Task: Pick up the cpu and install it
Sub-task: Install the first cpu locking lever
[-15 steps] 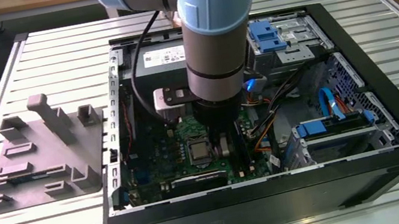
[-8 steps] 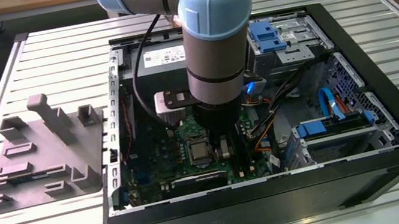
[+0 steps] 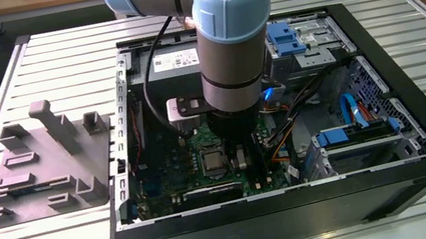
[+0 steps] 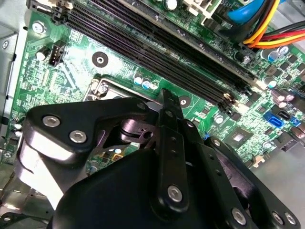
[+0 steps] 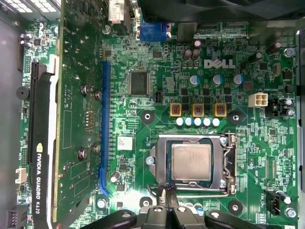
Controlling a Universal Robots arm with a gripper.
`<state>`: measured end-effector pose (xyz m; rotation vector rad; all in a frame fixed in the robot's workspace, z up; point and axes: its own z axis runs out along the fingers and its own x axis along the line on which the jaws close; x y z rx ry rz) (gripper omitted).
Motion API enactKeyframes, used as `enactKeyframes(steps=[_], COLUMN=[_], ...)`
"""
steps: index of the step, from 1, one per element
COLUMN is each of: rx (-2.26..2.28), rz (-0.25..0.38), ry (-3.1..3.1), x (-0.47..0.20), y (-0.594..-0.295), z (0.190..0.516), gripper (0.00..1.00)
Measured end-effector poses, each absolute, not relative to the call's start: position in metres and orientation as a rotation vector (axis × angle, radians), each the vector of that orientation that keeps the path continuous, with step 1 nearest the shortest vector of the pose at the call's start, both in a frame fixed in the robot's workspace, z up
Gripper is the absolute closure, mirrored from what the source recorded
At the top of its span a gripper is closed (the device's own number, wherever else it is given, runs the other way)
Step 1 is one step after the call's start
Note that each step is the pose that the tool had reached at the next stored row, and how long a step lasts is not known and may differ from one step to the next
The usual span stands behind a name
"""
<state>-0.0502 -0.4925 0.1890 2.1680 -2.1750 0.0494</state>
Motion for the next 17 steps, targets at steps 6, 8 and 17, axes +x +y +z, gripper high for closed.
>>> enactKeyframes(steps=[6, 8, 17], rx=[2.168, 2.168, 2.170], rz=[0.050, 0.050, 0.047], ry=[-2.175, -2.174, -2.177], x=[-0.0495, -0.0495, -0.0495], y=[-0.4925, -0.4926, -0.4922], z=[0.1853, 0.1846, 0.1915], gripper=[0.89, 0.89, 0.89])
